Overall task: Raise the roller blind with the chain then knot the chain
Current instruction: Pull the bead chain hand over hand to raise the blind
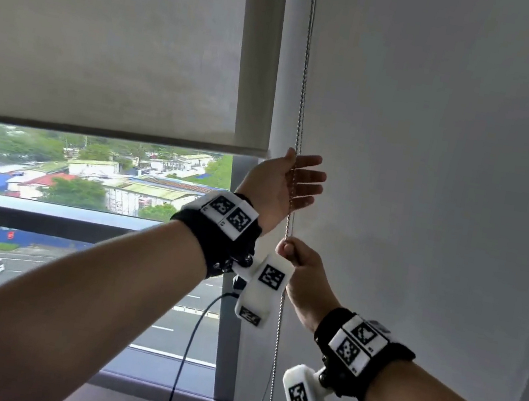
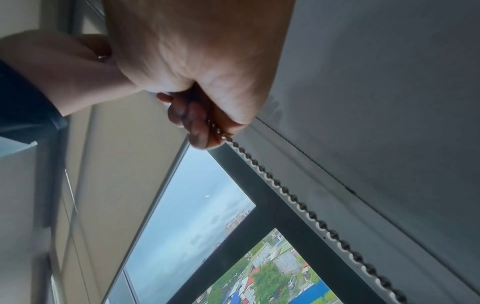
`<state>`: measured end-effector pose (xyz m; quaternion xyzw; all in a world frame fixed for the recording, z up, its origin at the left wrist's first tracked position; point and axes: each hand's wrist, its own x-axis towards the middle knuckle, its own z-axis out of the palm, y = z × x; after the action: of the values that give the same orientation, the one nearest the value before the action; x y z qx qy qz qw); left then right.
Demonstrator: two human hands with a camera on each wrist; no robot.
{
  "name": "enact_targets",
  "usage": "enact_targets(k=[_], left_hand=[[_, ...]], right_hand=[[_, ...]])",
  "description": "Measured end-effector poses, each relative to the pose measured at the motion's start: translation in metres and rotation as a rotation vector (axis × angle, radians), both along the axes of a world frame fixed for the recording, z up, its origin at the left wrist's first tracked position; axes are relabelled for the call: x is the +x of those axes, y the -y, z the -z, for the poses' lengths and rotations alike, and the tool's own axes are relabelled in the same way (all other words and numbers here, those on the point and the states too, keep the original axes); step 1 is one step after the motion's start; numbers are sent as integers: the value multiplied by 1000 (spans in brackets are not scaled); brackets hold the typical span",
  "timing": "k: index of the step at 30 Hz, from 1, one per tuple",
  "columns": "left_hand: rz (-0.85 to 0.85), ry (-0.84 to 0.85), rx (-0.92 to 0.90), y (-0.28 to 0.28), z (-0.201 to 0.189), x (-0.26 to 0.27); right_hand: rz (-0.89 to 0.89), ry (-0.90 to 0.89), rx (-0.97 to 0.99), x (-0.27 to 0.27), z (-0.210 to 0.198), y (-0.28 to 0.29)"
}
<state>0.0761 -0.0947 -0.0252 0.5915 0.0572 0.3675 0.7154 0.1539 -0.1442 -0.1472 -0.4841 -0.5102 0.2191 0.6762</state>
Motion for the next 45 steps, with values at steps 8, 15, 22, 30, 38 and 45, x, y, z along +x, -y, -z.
enact_targets(k=[8,15,22,30,38,45], left_hand=[[-191,41,41,-4,19,10],[-223,101,10,-10,27,7],[-278,89,-22,-11,56,13],[-284,-13,-38,-24,83,8],[-256,-92,57,-28,100,1],[-112,-29,40,-49,86,-16]], right_hand=[[-56,103,-6,3,12,-1],[123,146,32,21,-8,-6],[95,64,203,8,-73,-17],[25,181,104,2,-102,-33],[138,264,116,-2,-81,-44],[201,333,122,7,-45,-46]])
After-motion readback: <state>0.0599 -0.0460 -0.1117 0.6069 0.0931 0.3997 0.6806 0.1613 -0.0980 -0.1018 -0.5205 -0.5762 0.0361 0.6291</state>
